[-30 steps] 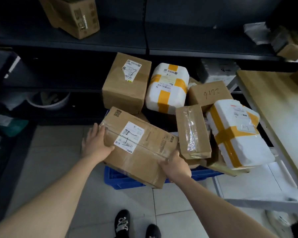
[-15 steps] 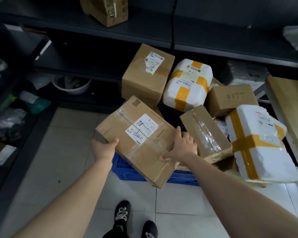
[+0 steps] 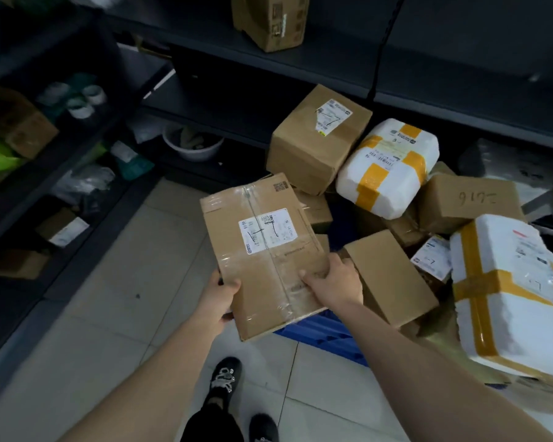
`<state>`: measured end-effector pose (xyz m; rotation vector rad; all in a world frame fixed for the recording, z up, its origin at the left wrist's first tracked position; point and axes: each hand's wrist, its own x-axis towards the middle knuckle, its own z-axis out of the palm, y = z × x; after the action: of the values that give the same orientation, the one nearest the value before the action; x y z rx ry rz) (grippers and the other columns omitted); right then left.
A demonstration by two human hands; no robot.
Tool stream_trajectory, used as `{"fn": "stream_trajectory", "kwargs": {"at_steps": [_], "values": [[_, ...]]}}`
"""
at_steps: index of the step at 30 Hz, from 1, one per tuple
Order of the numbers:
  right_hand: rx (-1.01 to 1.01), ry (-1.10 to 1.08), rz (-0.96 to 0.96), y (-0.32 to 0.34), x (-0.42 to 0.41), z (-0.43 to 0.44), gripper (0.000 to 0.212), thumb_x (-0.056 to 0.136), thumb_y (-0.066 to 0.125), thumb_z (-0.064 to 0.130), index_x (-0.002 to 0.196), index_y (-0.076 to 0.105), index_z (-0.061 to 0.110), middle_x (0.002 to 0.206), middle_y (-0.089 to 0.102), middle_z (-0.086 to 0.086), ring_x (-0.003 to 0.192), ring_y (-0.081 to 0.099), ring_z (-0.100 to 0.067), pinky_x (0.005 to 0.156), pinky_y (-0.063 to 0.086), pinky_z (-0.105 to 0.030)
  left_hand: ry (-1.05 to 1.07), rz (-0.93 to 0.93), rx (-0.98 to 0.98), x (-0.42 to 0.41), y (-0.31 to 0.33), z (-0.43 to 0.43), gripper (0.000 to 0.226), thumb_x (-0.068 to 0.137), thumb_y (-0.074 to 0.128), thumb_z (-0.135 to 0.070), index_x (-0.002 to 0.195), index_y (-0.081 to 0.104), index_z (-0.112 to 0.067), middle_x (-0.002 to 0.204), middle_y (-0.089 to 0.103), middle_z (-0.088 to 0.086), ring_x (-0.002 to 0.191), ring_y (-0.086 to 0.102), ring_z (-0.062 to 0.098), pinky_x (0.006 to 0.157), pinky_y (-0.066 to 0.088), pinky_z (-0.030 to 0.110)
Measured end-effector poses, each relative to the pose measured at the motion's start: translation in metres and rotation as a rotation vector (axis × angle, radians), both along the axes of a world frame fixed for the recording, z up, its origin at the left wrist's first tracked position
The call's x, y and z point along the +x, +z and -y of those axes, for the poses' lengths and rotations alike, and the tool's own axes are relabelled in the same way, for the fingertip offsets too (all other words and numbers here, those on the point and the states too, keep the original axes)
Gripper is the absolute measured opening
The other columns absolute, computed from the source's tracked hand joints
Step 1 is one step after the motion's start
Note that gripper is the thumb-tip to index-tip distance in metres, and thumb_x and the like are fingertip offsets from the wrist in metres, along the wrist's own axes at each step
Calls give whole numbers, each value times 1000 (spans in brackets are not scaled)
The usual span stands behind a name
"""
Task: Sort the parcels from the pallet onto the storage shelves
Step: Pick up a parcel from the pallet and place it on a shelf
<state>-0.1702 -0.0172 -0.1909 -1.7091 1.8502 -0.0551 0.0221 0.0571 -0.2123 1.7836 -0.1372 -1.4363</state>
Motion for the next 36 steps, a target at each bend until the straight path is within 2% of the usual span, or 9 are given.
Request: {"fn": "stream_trajectory", "kwargs": {"at_steps": [5, 8, 11, 16, 19, 23, 27, 33, 36], "values": [[38, 60, 239, 12, 12, -22, 47, 93, 61, 41, 133, 45, 20, 122, 60, -2, 109, 59, -22, 88, 54, -37, 153, 44, -60, 8, 12, -35, 41, 100, 50, -11, 137, 44, -30, 118, 58, -2, 100, 55, 19, 82, 44, 42], [31, 125, 307, 22, 25, -33, 47, 95, 60, 37, 136, 46, 19, 123, 61, -1, 113, 57, -21, 88, 50, -34, 263, 101, -79, 18, 22, -54, 43, 100, 51, -13, 140, 37, -19, 131, 55, 2, 115, 54, 26, 97, 44, 44], [-6, 161, 383, 32, 48, -46, 46, 92, 62, 39, 133, 50, 21, 121, 62, 3, 114, 58, -20, 93, 50, -37, 337, 173, -92, 34, 29, -74, 38, 100, 52, -15, 136, 41, -14, 133, 57, 4, 109, 56, 22, 99, 45, 41], [-77, 289, 502, 51, 101, -72, 38, 86, 60, 50, 121, 57, 34, 113, 62, 6, 103, 59, -12, 89, 52, -40, 472, 227, -116, 67, 59, -121, 33, 102, 47, -21, 135, 48, -25, 122, 59, -1, 104, 56, 20, 92, 45, 37], [-91, 387, 568, 69, 138, -92, 40, 87, 59, 50, 124, 57, 35, 116, 61, 5, 101, 58, -8, 91, 52, -38, 582, 263, -160, 88, 81, -156, 28, 103, 44, -25, 126, 52, -39, 118, 63, -8, 100, 60, 16, 91, 50, 40], [-95, 509, 642, 95, 181, -130, 47, 92, 61, 40, 136, 52, 26, 122, 53, 3, 98, 51, -6, 87, 42, -26, 659, 420, -192, 116, 112, -213, 44, 102, 44, -25, 141, 39, -44, 135, 52, -9, 116, 54, 18, 103, 44, 48], [-112, 621, 724, 122, 220, -176, 40, 91, 63, 35, 130, 55, 28, 112, 50, 8, 92, 49, -4, 82, 40, -25, 753, 506, -215, 140, 132, -279, 44, 100, 47, -21, 135, 46, -47, 135, 52, -5, 117, 55, 17, 104, 44, 46], [-60, 766, 778, 150, 271, -268, 38, 89, 62, 33, 127, 58, 31, 111, 51, 10, 94, 49, -6, 86, 42, -29, 973, 600, -198, 152, 157, -390, 47, 99, 50, -23, 144, 41, -32, 140, 48, -5, 122, 52, 19, 102, 46, 44], [-39, 850, 798, 159, 290, -323, 38, 90, 61, 35, 128, 57, 32, 115, 53, 10, 95, 50, -7, 90, 45, -32, 1060, 677, -173, 152, 170, -448, 44, 100, 49, -22, 143, 41, -26, 138, 49, -2, 118, 53, 19, 92, 47, 36]]}}
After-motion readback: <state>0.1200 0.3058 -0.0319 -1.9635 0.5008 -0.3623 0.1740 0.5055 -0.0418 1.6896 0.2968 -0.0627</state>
